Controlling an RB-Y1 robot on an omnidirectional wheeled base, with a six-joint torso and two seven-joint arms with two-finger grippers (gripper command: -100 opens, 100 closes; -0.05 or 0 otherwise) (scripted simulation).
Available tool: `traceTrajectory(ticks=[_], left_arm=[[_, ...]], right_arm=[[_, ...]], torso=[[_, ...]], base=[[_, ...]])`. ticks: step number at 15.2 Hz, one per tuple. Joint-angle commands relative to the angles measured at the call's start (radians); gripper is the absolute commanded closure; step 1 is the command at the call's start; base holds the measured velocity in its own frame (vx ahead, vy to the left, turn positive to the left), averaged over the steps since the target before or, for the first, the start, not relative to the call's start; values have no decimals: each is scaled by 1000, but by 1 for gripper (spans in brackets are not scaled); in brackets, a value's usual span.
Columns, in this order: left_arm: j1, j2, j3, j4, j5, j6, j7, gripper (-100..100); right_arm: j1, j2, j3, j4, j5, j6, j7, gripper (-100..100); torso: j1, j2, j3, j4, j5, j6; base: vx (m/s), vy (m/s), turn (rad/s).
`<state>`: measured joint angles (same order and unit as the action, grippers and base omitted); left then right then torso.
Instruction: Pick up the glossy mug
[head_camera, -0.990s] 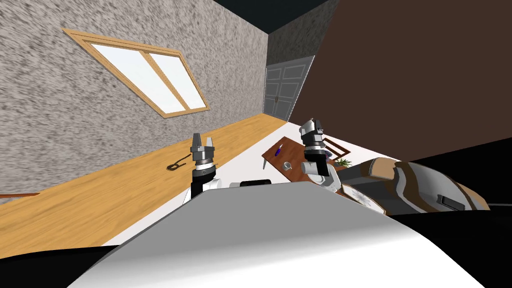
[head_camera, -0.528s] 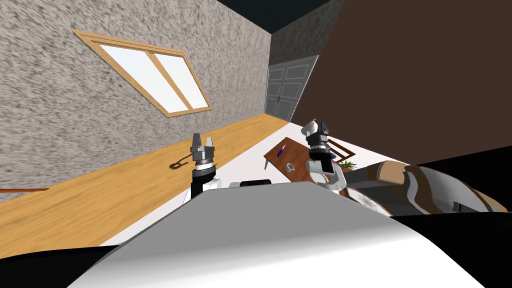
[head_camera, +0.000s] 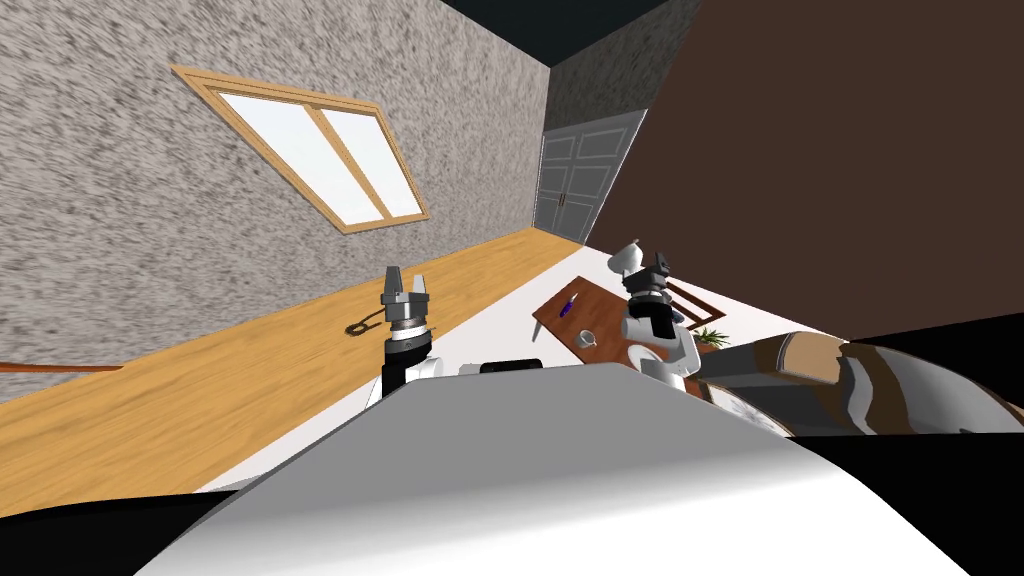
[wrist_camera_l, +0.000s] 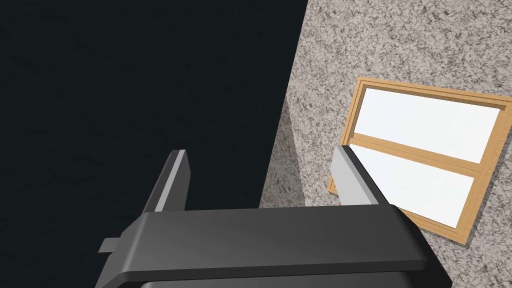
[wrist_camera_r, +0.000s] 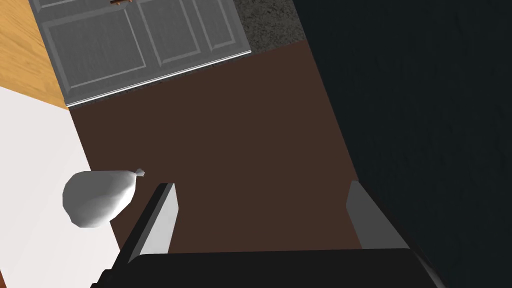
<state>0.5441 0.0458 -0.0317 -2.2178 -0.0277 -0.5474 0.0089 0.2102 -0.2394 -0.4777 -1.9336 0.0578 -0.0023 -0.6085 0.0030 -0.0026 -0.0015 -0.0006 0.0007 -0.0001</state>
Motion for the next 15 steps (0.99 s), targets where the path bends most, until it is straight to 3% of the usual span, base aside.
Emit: traceTrajectory(ticks=[1, 2, 4, 5, 7, 8, 10, 11, 12, 13, 15], left_arm=[[0, 0, 0, 0, 0, 0, 0, 0], [0, 0, 0, 0, 0, 0, 0, 0], [0, 0, 0, 0, 0, 0, 0, 0], [0, 0, 0, 0, 0, 0, 0, 0], [0, 0, 0, 0, 0, 0, 0, 0], [0, 0, 0, 0, 0, 0, 0, 0], [0, 0, 0, 0, 0, 0, 0, 0], [0, 0, 0, 0, 0, 0, 0, 0], [0, 0, 0, 0, 0, 0, 0, 0], [0, 0, 0, 0, 0, 0, 0, 0], [0, 0, 0, 0, 0, 0, 0, 0]], right_arm=[[-13, -8, -32, 27, -2, 45, -48, -100], [-32, -13, -67, 66, -2, 69, -71, -100], [-32, -13, -73, 66, -2, 93, -99, -100], [-50, -17, -114, 105, -1, 125, -129, -100], [-50, -17, -114, 105, -1, 143, -151, -100], [-67, -19, -154, 140, -1, 186, -187, -100], [-67, -19, -154, 146, -1, 193, -202, -100], [-84, -20, -193, 179, 0, 238, -238, -100], [-84, -20, -193, 187, 0, 242, -253, -100], [-99, -20, -231, 226, 1, 271, -277, -100], [-99, -20, -232, 228, 1, 292, -304, -100]], torso=[[0, 0, 0, 0, 0, 0], [0, 0, 0, 0, 0, 0], [0, -1, -1, 0, 0, 0], [0, -1, 0, 0, 0, 0], [0, -1, 0, 0, 0, 0], [0, 0, 0, 0, 0, 0], [0, -1, 0, 0, 0, 0], [0, 0, 0, 0, 0, 0], [0, -1, 0, 0, 0, 0], [0, -1, 0, 0, 0, 0], [0, -1, -1, 0, 0, 0]], base=[[41, 47, 58], [51, 51, 77], [46, 43, 42], [47, 40, 56], [41, 38, 40], [43, 38, 61], [42, 38, 42], [45, 43, 58], [50, 48, 57], [54, 53, 76], [57, 42, 39]])
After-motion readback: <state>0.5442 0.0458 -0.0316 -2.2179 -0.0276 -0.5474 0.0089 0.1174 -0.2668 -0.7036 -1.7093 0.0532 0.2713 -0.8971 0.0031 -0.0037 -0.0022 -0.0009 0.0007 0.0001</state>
